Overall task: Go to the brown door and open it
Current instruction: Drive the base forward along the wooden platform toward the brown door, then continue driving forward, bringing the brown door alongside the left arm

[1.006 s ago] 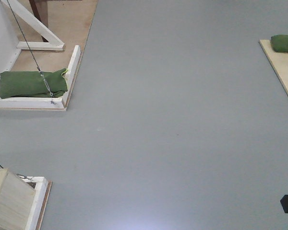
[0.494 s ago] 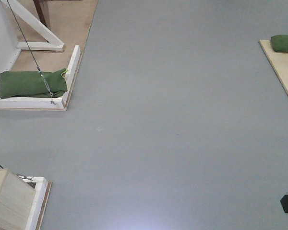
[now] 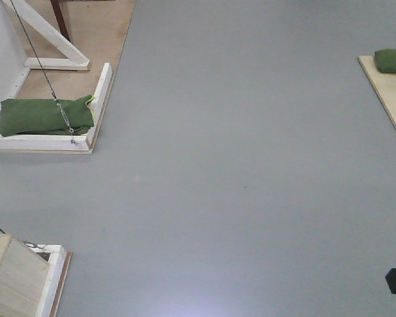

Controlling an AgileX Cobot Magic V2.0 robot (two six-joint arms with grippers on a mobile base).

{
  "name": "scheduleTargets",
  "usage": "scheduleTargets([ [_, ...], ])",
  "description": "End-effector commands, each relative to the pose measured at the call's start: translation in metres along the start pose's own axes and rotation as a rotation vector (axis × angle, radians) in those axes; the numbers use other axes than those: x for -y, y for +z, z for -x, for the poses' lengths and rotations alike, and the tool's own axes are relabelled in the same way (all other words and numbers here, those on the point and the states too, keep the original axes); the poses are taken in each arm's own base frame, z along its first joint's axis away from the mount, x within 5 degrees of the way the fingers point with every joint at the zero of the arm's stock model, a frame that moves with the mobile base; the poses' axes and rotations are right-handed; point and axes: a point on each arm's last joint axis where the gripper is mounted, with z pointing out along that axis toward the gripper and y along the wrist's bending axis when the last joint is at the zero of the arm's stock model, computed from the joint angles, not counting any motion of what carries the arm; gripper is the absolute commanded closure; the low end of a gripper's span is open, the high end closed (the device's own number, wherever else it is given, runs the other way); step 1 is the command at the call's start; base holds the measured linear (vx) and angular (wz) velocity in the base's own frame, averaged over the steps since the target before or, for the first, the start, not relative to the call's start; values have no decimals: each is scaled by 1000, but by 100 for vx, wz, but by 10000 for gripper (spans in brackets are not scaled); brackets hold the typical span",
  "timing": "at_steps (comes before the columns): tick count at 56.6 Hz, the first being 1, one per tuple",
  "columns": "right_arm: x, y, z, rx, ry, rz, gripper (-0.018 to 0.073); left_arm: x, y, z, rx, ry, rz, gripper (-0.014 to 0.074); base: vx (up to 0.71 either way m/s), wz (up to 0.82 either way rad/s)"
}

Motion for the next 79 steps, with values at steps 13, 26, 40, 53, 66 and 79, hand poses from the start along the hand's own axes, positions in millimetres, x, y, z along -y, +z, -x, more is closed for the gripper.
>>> scheduleTargets([
  [13,1,-1,6,88,-8,-10,559,-1,-2,14,114,-15,1,603,9,1],
  [26,1,-1,6,88,-8,-10,559,-1,-2,14,114,-15,1,603,17,3],
  [40,1,-1,6,88,-8,-10,559,-1,-2,14,114,-15,1,603,24,-5],
  [53,1,-1,6,88,-8,-10,559,-1,-2,14,114,-15,1,603,22,-3],
  [66,1,-1,6,88,-8,-10,559,-1,-2,14,114,-15,1,603,24,12],
  [79,1,-1,6,88,-8,-10,559,-1,-2,14,114,-15,1,603,28,14],
])
